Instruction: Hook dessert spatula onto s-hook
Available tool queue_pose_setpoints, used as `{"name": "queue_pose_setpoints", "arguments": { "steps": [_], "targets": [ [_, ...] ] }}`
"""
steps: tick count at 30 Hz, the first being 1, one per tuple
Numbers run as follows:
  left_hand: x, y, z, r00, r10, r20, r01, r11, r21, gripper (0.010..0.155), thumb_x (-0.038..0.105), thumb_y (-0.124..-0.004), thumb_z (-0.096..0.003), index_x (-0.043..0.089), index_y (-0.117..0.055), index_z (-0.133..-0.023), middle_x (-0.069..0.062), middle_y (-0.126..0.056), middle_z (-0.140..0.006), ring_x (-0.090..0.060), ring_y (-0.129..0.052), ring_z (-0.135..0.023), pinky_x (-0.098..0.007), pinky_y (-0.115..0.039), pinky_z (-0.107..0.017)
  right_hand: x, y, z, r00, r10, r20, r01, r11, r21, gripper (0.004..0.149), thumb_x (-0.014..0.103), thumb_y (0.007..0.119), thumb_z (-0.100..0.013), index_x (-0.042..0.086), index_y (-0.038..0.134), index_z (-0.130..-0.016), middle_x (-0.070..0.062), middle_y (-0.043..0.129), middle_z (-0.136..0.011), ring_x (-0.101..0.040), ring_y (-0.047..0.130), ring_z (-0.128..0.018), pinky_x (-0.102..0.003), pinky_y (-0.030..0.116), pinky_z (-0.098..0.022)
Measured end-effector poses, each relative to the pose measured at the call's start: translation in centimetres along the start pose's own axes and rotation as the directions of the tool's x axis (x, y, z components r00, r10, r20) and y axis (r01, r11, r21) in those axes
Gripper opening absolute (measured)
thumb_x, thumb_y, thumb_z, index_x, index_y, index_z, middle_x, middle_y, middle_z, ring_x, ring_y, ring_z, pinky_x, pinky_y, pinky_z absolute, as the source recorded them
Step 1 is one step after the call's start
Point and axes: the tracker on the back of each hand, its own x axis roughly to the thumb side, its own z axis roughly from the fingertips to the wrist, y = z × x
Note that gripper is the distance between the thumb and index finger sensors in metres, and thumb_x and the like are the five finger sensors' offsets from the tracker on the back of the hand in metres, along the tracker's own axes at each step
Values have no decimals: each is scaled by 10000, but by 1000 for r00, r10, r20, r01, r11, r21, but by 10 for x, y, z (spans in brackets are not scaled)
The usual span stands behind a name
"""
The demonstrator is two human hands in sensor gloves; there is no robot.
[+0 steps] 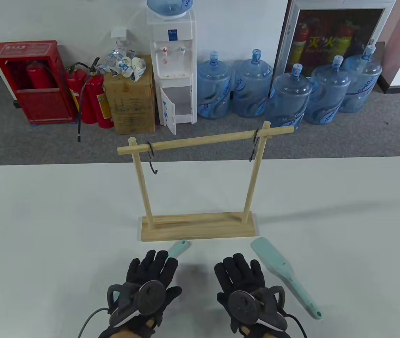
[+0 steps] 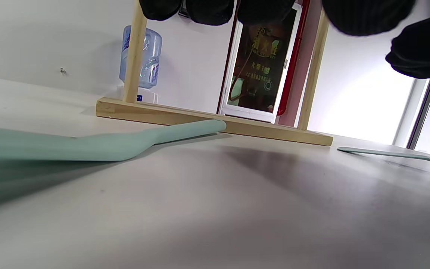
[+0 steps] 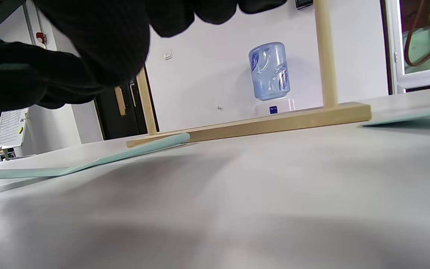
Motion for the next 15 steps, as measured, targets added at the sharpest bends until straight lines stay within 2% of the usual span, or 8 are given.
{"name": "queue_pose_setpoints", "arguments": {
  "steps": [7,15],
  "targets": [
    [-2,2,0,1000,2,-4,-1,1000,19,723,640,-656,-451,367,-471,-1095,-4,-449,-1218,-375,-444,-1145,-677,-313,-799,-5,-3,2,1000,-11,-21,10,1000,-22,742,459,802,-454,240,454,-1071,-55,321,-1103,-372,349,-1078,-664,261,-729],
    [-3,1,0,1000,-10,-12,10,1000,14,723,640,-655,-451,368,-468,-1094,-4,-449,-1217,-375,-449,-1143,-676,-318,-798,-20,-15,7,995,-70,-76,63,994,-88,804,560,791,-434,240,436,-1081,-62,320,-1107,-383,356,-1070,-661,269,-726]
  ]
}}
